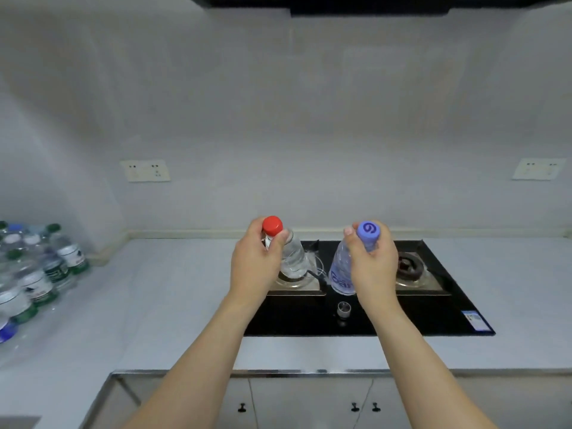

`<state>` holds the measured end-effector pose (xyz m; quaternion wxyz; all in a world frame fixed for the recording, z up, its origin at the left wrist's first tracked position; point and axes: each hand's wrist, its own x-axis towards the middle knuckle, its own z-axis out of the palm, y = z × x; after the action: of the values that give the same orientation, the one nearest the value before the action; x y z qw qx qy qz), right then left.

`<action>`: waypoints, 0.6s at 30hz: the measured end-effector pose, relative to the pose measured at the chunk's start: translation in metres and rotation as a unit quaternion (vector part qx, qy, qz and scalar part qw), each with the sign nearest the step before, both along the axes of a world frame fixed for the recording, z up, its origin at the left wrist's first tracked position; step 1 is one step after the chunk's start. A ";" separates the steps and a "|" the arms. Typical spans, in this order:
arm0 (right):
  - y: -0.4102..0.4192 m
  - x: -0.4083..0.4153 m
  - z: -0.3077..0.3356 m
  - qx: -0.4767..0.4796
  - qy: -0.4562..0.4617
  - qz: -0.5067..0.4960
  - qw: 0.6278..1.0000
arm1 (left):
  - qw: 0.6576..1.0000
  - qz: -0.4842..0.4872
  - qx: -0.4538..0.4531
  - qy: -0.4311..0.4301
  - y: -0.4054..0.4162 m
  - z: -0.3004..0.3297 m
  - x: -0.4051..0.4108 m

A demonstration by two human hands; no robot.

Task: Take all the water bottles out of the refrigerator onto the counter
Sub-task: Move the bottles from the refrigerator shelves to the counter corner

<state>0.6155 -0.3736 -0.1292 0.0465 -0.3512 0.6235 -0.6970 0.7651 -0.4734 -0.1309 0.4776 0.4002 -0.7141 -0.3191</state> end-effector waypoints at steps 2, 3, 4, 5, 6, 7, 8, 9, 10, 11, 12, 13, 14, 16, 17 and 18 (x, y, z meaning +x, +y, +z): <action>-0.021 0.019 0.000 -0.003 -0.002 0.018 1.000 | 1.000 0.018 0.000 -0.007 -0.015 -0.001 0.027; -0.029 0.027 0.001 -0.006 -0.005 0.026 1.000 | 1.000 0.025 0.000 -0.010 -0.020 0.000 0.038; -0.039 0.037 0.004 -0.010 -0.010 0.038 0.999 | 0.999 0.034 0.000 -0.014 -0.027 0.001 0.051; -0.046 0.044 0.005 -0.012 -0.016 0.049 0.999 | 0.999 0.043 0.000 -0.017 -0.032 0.002 0.061; -0.053 0.052 0.007 -0.012 -0.021 0.060 0.998 | 0.998 0.054 -0.002 -0.021 -0.037 0.004 0.071; -0.060 0.058 0.008 -0.013 -0.026 0.069 0.997 | 0.998 0.063 -0.005 -0.025 -0.041 0.005 0.079; -0.066 0.064 0.010 -0.013 -0.028 0.078 0.996 | 0.997 0.070 -0.008 -0.025 -0.045 0.006 0.087; -0.072 0.070 0.011 -0.015 -0.031 0.088 0.995 | 0.997 0.076 -0.008 -0.024 -0.048 0.006 0.094; -0.077 0.075 0.013 -0.016 -0.035 0.098 0.994 | 0.996 0.083 -0.007 -0.023 -0.052 0.007 0.100; -0.082 0.079 0.014 -0.016 -0.039 0.107 0.993 | 0.996 0.089 -0.007 -0.023 -0.055 0.007 0.104; -0.086 0.082 0.014 -0.016 -0.042 0.114 0.992 | 0.995 0.096 -0.007 -0.023 -0.058 0.007 0.108; -0.091 0.084 0.014 -0.015 -0.045 0.120 0.992 | 0.995 0.101 -0.006 -0.022 -0.061 0.006 0.111; -0.095 0.086 0.013 -0.015 -0.045 0.125 0.991 | 0.994 0.104 -0.005 -0.020 -0.063 0.006 0.113; -0.105 0.086 0.011 -0.013 -0.044 0.133 0.990 | 0.993 0.114 0.005 -0.015 -0.068 0.002 0.115; -0.109 0.086 0.010 -0.011 -0.043 0.137 0.990 | 0.993 0.119 0.010 -0.013 -0.071 0.000 0.114; -0.114 0.085 0.009 -0.008 -0.043 0.142 0.989 | 0.992 0.125 0.015 -0.011 -0.073 -0.002 0.114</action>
<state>0.7000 -0.4874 -0.1206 0.1694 -0.4062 0.5590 -0.7027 0.8789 -0.5467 -0.1325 0.5001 0.4968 -0.6588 -0.2629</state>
